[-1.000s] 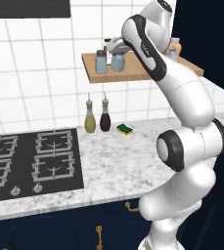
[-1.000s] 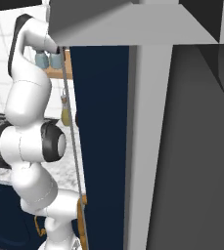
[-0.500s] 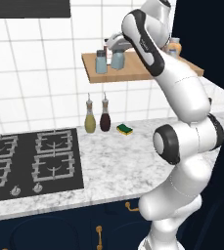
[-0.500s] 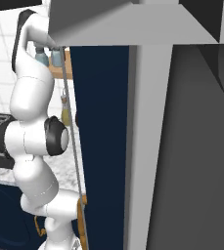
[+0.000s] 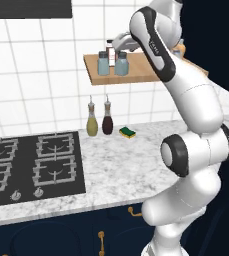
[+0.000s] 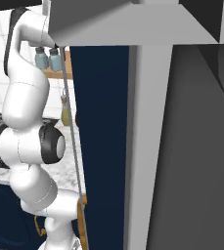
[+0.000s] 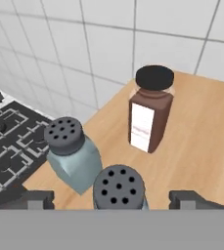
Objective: Put the shaker and condiment bottle from the counter next to their counterparts in the cabinet.
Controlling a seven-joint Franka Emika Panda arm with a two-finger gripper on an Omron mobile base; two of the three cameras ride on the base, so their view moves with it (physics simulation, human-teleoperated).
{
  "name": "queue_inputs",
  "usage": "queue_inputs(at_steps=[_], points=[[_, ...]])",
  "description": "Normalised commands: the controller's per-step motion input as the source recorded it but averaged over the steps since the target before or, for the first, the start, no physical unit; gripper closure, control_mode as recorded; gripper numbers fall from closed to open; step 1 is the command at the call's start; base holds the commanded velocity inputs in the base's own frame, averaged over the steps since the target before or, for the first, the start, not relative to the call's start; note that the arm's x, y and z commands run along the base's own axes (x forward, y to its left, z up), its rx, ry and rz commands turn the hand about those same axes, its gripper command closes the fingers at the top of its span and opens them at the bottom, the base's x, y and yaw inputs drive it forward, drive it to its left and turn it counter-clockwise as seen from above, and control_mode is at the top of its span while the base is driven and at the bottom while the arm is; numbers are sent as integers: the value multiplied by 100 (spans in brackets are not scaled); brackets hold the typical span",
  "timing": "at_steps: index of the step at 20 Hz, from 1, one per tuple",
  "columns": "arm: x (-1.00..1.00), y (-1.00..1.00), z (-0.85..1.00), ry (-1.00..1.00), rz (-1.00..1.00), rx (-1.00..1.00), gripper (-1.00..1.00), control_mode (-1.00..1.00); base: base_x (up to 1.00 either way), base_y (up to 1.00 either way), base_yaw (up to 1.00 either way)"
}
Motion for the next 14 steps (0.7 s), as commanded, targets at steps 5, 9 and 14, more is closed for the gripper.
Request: queue_inputs(at_steps=[5,9,14], points=[[-26,-1,5,-3,-1,0,-100,-100,0,0,0],[-97,-27,6,-8,0,0,-100,-100,0,0,0],[-100,-38,19,-22,0,4,-100,-100,0,0,0]])
